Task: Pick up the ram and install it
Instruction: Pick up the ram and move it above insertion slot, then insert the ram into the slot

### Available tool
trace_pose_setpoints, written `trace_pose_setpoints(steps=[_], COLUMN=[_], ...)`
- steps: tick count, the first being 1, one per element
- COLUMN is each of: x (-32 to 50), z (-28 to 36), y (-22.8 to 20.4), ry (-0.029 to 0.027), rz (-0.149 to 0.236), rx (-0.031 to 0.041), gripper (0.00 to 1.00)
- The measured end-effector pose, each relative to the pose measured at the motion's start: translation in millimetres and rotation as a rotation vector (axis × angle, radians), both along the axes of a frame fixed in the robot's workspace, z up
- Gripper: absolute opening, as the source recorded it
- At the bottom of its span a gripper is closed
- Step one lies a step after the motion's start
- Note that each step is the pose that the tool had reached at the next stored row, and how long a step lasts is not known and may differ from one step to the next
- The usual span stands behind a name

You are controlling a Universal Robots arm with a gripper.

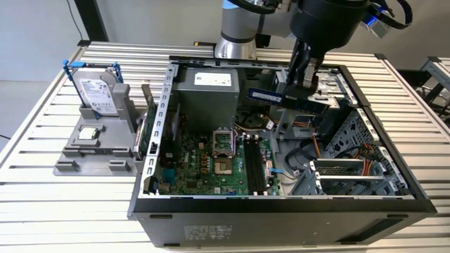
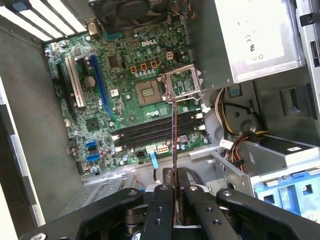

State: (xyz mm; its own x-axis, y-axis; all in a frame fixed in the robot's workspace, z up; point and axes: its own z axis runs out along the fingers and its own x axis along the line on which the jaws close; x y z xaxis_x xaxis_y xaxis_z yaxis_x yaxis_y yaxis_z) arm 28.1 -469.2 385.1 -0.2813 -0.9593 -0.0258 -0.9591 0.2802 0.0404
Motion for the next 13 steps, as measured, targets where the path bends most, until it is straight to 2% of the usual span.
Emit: trace_pose_setpoints(steps=[7,13], x=[0.0,0.0], z=[0.0,0.0], y=[0.0,0.0], ry=[0.0000,0.0000], rz=[-0.039,-0.141], rx=[0.0001,0.0000], gripper=[0.00,0.00])
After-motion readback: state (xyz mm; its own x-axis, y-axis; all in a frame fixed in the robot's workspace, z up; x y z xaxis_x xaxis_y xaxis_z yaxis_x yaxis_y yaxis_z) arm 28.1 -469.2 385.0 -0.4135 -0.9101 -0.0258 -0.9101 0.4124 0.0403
